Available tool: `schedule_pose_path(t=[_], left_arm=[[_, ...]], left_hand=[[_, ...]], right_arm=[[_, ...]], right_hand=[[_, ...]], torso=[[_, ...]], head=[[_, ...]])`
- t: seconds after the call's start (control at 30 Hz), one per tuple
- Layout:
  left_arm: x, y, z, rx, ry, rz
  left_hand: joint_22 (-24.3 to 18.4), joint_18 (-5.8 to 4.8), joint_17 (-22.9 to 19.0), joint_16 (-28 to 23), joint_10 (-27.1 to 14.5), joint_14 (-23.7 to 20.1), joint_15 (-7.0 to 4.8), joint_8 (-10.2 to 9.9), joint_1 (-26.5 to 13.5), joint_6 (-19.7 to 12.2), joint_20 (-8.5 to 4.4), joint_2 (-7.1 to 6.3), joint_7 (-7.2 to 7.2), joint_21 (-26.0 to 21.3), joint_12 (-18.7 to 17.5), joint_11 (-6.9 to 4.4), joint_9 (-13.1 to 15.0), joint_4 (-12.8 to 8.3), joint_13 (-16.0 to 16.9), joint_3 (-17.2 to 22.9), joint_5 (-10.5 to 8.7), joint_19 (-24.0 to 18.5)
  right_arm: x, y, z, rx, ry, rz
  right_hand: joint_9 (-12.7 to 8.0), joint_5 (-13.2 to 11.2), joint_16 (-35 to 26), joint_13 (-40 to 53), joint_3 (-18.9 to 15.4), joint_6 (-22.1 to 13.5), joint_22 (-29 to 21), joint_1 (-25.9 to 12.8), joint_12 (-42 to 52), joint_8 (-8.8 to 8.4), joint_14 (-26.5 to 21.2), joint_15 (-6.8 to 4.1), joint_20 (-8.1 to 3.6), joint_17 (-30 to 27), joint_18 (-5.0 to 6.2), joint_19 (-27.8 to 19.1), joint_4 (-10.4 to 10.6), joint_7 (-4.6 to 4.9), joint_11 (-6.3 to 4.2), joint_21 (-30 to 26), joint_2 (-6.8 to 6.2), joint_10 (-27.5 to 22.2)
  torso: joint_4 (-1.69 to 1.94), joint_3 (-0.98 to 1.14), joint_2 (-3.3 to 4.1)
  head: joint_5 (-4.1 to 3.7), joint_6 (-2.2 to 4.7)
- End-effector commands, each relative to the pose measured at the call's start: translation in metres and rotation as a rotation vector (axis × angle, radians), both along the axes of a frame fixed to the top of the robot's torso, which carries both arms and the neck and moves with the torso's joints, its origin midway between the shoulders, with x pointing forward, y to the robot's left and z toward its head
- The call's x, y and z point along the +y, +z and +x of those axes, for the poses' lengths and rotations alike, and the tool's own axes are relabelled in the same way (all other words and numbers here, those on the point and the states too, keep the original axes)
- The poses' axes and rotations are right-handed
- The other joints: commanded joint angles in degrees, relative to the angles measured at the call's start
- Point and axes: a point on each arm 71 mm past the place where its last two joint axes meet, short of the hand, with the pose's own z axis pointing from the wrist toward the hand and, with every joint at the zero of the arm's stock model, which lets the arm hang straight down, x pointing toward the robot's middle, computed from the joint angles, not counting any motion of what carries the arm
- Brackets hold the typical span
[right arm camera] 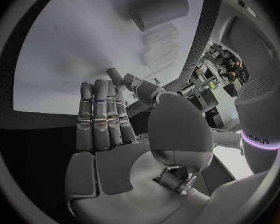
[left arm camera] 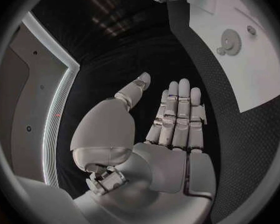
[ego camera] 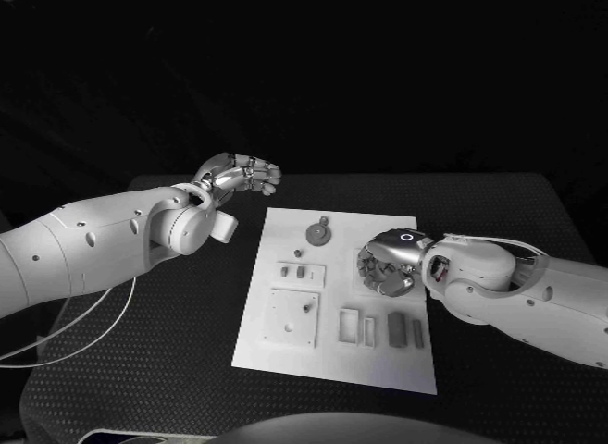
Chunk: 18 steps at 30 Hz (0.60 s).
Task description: Assemble the parts on the task board
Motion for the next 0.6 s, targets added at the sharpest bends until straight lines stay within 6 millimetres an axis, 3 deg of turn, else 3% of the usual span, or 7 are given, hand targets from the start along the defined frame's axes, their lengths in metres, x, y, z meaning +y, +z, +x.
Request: schedule_pose_path(t=[0.03,0.23,0.47,0.6], left_arm=[[-0.0013,0.0014,-0.0001,-0.004,-0.008,-0.010],[-0.0016,0.0014,-0.0003,-0.004,-0.009,-0.010],[-0.0017,0.0013,-0.0002,-0.003,-0.010,-0.011],[-0.0020,0.0013,-0.0002,-0.003,-0.011,-0.011]], left_hand=[[0.10,0.43,0.06,-0.39,-0.41,0.49,0.04,-0.31,-0.12,-0.44,0.05,-0.07,0.08,-0.26,0.04,0.12,-0.09,0.29,-0.08,-0.04,-0.10,0.13],[0.11,0.43,0.11,-0.42,-0.42,0.50,0.04,-0.31,-0.15,-0.46,0.05,-0.06,0.09,-0.27,0.04,0.13,-0.09,0.32,-0.09,-0.05,-0.10,0.14],[0.13,0.43,0.16,-0.44,-0.42,0.52,0.03,-0.31,-0.17,-0.47,0.04,-0.05,0.09,-0.28,0.04,0.13,-0.09,0.34,-0.10,-0.04,-0.10,0.15],[0.14,0.43,0.18,-0.45,-0.42,0.53,0.03,-0.31,-0.18,-0.48,0.04,-0.04,0.09,-0.29,0.04,0.13,-0.10,0.35,-0.10,-0.05,-0.10,0.16]], right_arm=[[0.0022,-0.0012,-0.0003,-0.023,0.024,-0.009],[0.0031,-0.0018,0.0012,-0.043,0.023,-0.009],[0.0034,-0.0010,0.0026,-0.067,0.025,-0.009],[0.0038,-0.0001,0.0027,-0.083,0.026,-0.006]], right_hand=[[0.02,-0.11,0.22,-0.09,0.40,0.47,1.20,-0.18,0.14,0.17,0.11,-0.22,-0.12,-0.11,1.06,0.53,-0.07,0.00,-0.12,0.25,0.53,0.35],[-0.01,-0.11,0.43,-0.06,1.01,1.10,1.16,-0.37,0.37,0.33,0.16,-0.37,-0.24,-0.25,1.06,0.71,-0.27,-0.11,-0.30,0.65,0.96,0.88],[0.14,-0.10,1.14,0.20,2.91,2.83,1.17,0.45,1.20,0.98,0.76,-0.96,-0.63,-0.33,1.06,1.43,-1.07,-0.52,-0.99,1.54,2.74,2.45],[0.27,-0.10,1.53,0.44,3.66,3.64,1.16,0.35,1.69,1.28,1.07,-1.32,-0.86,-0.36,1.06,1.85,-1.40,-0.60,-1.38,2.09,2.91,3.29]], torso=[[-0.03,-0.01,-0.01],[-0.01,0.03,0.01],[-0.02,0.00,-0.01],[-0.03,0.02,-0.02]], head=[[0.02,-0.05],[0.07,-0.25],[0.09,-0.34],[0.07,-0.35]])
